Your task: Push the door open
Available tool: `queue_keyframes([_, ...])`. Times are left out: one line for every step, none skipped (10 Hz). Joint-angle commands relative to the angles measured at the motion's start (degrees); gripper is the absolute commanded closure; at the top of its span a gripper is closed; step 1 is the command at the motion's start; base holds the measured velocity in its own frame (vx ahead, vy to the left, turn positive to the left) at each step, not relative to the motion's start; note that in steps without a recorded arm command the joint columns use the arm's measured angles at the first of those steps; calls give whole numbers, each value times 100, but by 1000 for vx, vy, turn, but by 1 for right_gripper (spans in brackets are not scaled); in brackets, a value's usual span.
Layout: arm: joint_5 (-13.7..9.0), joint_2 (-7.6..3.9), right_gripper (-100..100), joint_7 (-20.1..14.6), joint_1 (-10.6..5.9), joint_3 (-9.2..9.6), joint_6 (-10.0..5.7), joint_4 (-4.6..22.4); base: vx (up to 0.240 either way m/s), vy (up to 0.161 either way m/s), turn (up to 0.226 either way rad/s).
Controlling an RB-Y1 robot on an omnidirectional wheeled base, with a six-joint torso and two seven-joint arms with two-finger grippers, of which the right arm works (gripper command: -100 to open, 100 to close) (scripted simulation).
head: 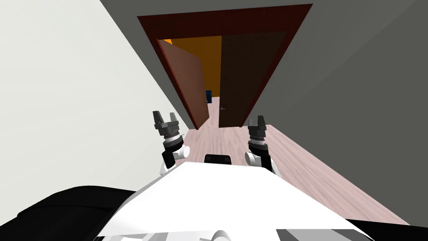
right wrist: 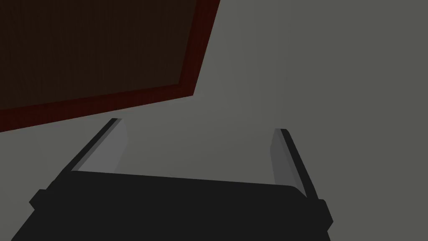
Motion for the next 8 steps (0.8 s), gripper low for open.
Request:
queue_keyframes([-14,-40,-100,4,-82,-6,-31,205,180,53,24])
queue_keyframes([-23,-62,-100,6,-134,-10,-52,337,146,-20,5])
queue_keyframes([-28,-74,-100,8,-161,-12,-62,403,124,-34,13])
queue_keyframes([-40,-98,-100,11,-228,-17,-87,571,127,-23,12])
queue_keyframes([-46,-111,-100,13,-266,-19,-102,666,118,7,13])
queue_keyframes([-53,-124,-100,14,-303,-22,-116,761,94,6,7])
queue_keyframes([-60,-137,-100,16,-341,-25,-131,856,96,-14,9])
queue_keyframes([-67,-150,-100,18,-386,-28,-148,967,93,-12,13])
